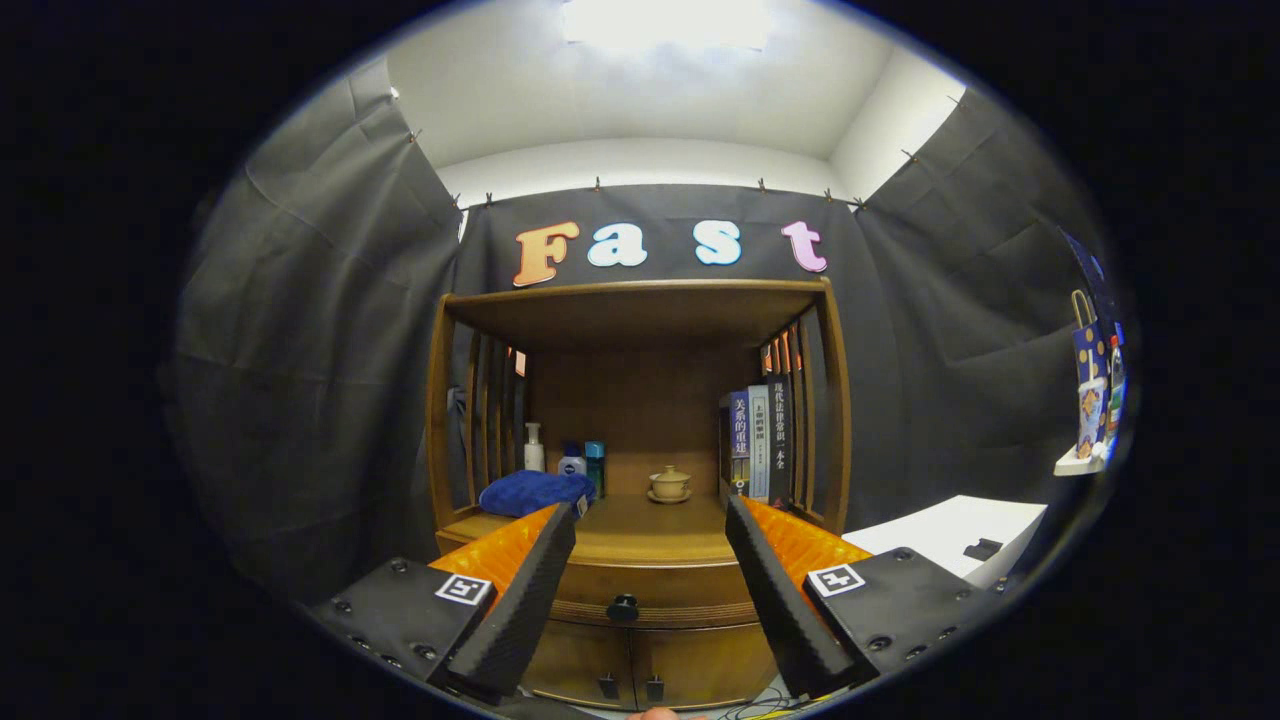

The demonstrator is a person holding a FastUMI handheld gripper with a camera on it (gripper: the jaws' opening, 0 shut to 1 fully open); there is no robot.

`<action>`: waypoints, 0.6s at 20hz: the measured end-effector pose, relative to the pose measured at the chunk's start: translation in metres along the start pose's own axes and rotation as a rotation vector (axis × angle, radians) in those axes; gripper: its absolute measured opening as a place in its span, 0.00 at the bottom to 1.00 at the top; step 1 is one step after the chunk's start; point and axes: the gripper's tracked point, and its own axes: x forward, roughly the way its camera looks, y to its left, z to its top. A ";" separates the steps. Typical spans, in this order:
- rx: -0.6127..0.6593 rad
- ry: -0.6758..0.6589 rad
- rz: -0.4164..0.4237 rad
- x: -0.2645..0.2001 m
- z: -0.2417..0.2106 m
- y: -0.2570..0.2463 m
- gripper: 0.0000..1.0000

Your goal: Pull open the drawer, take out the items inside it, and place them on the countertop above the cabinet.

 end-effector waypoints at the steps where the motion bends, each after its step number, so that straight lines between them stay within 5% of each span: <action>1: 0.003 0.013 -0.009 0.010 -0.006 -0.001 0.99; 6: 0.060 0.100 -0.072 0.049 -0.055 -0.009 0.99; 12: 0.029 0.335 -0.022 0.087 -0.161 0.022 0.97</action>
